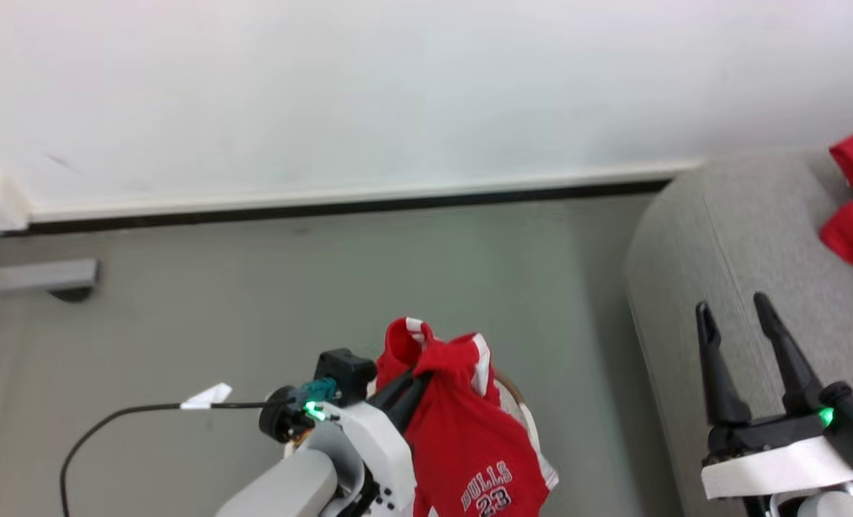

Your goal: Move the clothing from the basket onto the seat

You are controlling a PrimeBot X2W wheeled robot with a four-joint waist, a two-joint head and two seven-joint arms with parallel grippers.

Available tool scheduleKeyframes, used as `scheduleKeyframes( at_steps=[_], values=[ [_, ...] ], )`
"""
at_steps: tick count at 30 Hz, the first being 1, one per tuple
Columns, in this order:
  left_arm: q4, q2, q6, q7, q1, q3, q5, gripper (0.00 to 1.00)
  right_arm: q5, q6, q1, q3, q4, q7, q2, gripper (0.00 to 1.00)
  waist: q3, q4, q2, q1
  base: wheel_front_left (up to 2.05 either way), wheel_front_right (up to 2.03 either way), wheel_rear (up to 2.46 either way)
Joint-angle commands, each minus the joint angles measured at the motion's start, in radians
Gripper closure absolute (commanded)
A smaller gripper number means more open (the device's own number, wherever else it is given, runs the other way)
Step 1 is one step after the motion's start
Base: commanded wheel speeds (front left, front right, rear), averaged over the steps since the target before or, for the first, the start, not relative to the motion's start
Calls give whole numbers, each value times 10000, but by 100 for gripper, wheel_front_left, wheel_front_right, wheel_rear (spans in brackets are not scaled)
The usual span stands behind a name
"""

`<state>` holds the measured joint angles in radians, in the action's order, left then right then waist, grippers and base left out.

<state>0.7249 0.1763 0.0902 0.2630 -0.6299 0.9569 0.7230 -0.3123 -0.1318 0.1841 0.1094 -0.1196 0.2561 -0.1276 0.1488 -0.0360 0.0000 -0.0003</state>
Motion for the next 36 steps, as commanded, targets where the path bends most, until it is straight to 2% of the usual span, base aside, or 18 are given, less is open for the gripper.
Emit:
scheduleKeyframes(
  at_steps=[1,8,15,21,28,36],
  values=[
    [-211,126,-71,16,114,-61,31,100,-98,22,-159,32,-19,-19,-11,0,-559,453,0,3,0,0,0],
    [-2824,933,-954,-111,92,-618,32,100,-230,22,-463,295,-137,-7,155,0,-1024,655,0,3,0,0,0],
    [-5397,1683,-1841,-773,-290,-1200,131,100,-312,22,-767,736,-267,-3,242,0,-1596,775,0,3,0,0,0],
    [-6717,2091,-2457,-1361,-745,-1695,176,100,-421,22,-681,1341,-324,13,354,0,-1721,819,0,3,0,0,0],
    [-7253,2149,-2674,-1667,-950,-1790,208,100,-509,22,-561,1899,-328,65,460,0,-1764,904,0,3,0,0,0],
    [-7287,2058,-2633,-1698,-998,-1636,169,100,-776,22,-452,2541,-174,83,157,0,-1804,1111,0,3,0,0,0]
  ],
)
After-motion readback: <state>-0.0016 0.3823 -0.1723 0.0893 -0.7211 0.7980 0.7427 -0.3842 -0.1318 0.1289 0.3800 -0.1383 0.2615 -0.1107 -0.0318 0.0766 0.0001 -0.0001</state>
